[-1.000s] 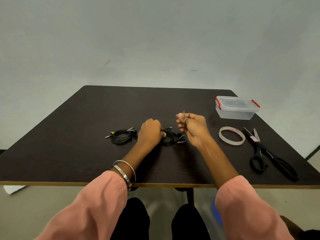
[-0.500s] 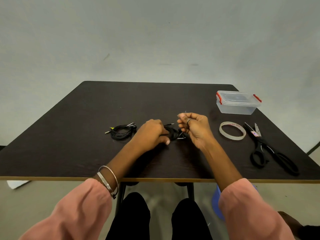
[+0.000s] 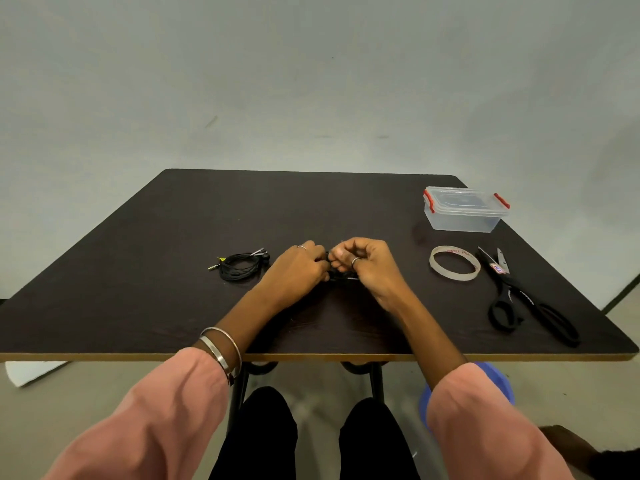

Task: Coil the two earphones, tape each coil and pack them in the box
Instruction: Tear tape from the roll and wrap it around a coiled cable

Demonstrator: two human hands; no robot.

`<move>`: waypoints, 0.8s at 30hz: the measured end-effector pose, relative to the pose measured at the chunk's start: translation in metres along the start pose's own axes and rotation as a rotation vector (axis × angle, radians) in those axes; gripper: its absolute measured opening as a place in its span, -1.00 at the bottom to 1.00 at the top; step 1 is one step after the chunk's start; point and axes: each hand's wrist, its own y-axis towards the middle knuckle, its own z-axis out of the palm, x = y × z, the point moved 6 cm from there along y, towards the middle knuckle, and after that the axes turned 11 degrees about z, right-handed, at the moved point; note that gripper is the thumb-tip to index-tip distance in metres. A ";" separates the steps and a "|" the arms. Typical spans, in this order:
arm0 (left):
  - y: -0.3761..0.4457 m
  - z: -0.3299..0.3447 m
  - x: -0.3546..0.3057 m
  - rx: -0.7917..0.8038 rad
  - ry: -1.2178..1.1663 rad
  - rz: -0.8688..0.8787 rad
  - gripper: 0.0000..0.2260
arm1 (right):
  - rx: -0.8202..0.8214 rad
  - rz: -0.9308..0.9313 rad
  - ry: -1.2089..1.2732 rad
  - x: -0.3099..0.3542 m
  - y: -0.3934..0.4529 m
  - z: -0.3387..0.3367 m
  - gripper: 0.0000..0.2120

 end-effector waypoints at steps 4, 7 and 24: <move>-0.001 0.003 0.007 -0.016 -0.050 -0.119 -0.84 | -0.033 0.000 0.039 0.000 0.000 -0.006 -0.88; 0.000 -0.001 0.014 -0.041 -0.302 -0.237 -0.86 | -0.031 -0.026 0.034 0.006 0.000 -0.008 -0.88; 0.000 -0.018 0.013 -0.262 -1.578 -0.813 -0.91 | -0.139 -0.384 -0.284 0.040 -0.019 -0.023 -0.92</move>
